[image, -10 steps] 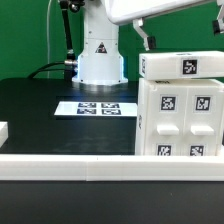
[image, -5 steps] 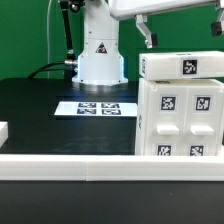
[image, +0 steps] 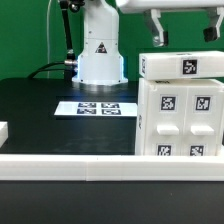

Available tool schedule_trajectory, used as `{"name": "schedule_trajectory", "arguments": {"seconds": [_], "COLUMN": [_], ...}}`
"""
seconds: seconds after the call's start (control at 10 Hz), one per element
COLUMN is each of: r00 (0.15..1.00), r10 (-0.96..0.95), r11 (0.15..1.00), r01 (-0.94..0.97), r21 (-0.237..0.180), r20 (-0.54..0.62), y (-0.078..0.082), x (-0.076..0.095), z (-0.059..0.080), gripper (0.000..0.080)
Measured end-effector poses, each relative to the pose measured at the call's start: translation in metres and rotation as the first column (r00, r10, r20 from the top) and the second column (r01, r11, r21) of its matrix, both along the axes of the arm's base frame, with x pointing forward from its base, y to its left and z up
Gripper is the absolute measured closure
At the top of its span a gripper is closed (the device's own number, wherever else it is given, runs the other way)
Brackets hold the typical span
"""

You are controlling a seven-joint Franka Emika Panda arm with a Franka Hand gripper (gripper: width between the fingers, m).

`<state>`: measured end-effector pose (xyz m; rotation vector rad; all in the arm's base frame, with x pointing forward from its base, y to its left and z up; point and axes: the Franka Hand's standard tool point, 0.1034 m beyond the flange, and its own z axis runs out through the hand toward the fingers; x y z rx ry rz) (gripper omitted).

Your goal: Assemble cabinet

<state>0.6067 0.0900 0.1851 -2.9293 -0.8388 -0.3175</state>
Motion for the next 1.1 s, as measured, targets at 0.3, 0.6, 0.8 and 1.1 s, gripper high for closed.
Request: {"name": "schedule_trajectory", "arguments": {"seconds": [0.3, 0.6, 0.8, 1.1], "r00": [0.962, 0.887, 0.781, 0.589], "r10": [0.271, 0.462, 0.624, 0.801], "r11": [0.96, 0.88, 0.766, 0.557], "r01": [-0.272, -0.461, -0.621, -0.799], "r21": [-0.063, -0.113, -0.164, -0.228], "r20": [-0.02, -0.019, -0.041, -0.109], "y": [-0.005, -0.011, -0.011, -0.008], "x": [-0.002, -0.002, -0.003, 0.0], "z": [-0.002, -0.002, -0.004, -0.015], "gripper": [0.0002, 0.0002, 0.0002, 0.0002]}}
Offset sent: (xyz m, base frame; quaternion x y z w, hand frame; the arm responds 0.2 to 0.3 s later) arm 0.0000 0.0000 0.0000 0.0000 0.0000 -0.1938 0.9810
